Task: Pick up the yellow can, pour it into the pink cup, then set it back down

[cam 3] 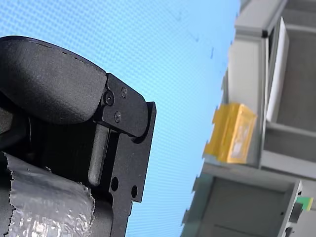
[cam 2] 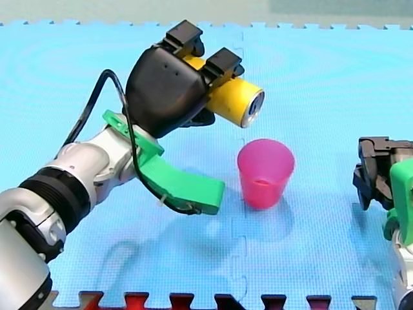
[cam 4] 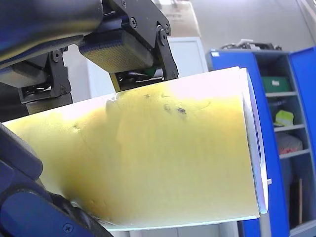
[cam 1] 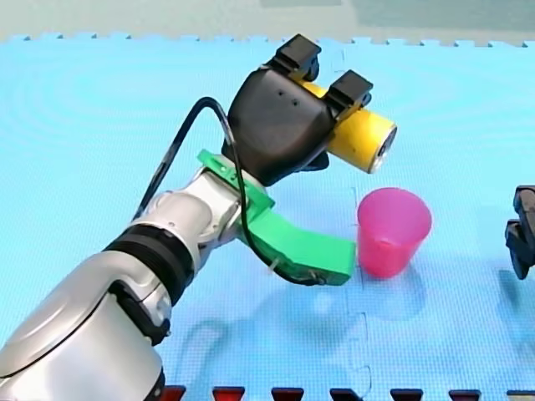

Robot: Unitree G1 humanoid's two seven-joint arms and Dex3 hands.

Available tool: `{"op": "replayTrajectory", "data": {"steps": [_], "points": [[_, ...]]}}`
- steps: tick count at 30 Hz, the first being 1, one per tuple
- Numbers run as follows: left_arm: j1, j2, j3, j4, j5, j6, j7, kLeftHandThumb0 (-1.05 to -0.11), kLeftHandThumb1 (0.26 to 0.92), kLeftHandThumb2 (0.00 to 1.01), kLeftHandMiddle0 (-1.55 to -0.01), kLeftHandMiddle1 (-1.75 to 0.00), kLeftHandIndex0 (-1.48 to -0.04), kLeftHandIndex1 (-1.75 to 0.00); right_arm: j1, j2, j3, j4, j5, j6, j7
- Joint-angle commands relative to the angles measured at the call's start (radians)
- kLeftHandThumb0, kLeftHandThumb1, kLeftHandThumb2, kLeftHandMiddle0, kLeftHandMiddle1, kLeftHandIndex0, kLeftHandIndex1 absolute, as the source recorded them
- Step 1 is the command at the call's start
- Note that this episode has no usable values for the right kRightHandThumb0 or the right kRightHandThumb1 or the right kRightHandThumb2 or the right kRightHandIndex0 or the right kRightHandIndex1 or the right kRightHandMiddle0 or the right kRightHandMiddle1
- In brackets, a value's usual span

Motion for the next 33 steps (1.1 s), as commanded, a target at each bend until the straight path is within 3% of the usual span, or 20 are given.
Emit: {"op": "replayTrajectory", "data": {"steps": [1, 12, 33], "points": [[-0.003, 0.006, -0.001, -0.007, 0.0, 0.006, 0.007, -0.351, 0.885, 0.0, -0.75, -1.75, -0.74, -1.1, 0.003, -0.005, 0.0, -0.004, -0.001, -0.006, -0.005], [-0.003, 0.005, -0.009, -0.002, 0.012, 0.019, 0.025, -0.347, 0.883, 0.0, -0.74, -1.75, -0.79, -0.98, 0.002, -0.004, -0.003, 0.0, -0.001, -0.006, -0.002], [-0.005, 0.005, -0.028, -0.006, 0.029, 0.048, 0.021, -0.353, 0.874, 0.0, -0.74, -1.73, -0.82, -0.94, 0.0, -0.003, -0.008, 0.0, 0.005, -0.005, 0.008]]}}
